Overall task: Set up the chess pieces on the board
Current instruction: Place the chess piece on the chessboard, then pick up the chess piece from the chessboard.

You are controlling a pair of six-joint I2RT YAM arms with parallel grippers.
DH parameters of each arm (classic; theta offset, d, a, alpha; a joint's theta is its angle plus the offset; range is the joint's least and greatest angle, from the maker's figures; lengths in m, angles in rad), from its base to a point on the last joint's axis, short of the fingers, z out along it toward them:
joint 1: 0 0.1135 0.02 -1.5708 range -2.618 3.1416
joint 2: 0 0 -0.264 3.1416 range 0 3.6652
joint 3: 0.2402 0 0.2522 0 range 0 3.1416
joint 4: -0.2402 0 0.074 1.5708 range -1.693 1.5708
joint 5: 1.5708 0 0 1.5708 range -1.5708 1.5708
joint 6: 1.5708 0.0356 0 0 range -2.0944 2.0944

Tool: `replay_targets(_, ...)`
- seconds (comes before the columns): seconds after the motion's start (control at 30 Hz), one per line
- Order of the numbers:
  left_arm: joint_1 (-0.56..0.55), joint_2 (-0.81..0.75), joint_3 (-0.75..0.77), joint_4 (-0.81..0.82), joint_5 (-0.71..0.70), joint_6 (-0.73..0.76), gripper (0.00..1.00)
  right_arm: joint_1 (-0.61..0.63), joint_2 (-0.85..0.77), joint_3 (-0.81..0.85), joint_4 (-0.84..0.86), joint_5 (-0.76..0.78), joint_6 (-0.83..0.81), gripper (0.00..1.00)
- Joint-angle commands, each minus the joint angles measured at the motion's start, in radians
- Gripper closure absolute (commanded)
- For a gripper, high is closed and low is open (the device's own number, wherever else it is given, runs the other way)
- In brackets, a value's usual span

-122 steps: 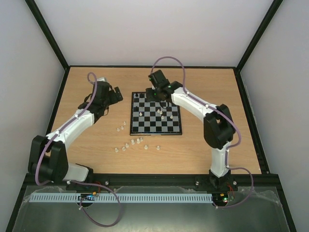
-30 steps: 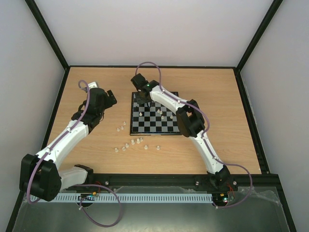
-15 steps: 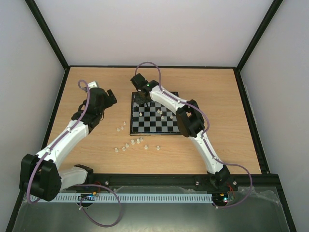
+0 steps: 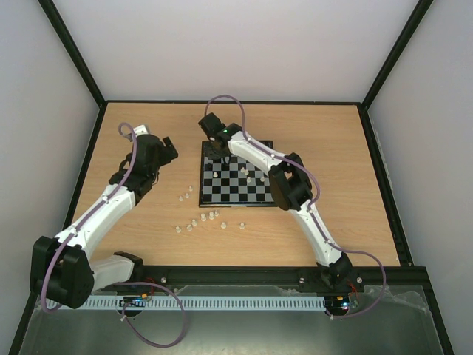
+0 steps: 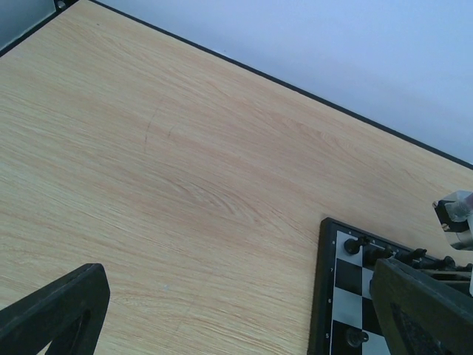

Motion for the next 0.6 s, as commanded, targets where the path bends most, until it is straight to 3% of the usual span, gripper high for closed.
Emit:
replay_targets(0.0,0.006,-0.051,-0.015,-0.012,-0.027,-0.009,0.0,0.038,-0.052,0.02,-0.039,0.029,-0.023,0.69)
replay_targets(0.33,0.025,-0.135,-0.013,-0.064,-0.03,-0.011,0.0,0.091,-0.212,-0.195,0.002,0.031,0.012,0.65)
replay_targets(0.57,0.038,-0.16,-0.02,-0.074,-0.014,-0.012,0.01,0.101,-0.21,-0.222,0.012,-0.005,0.011,0.67)
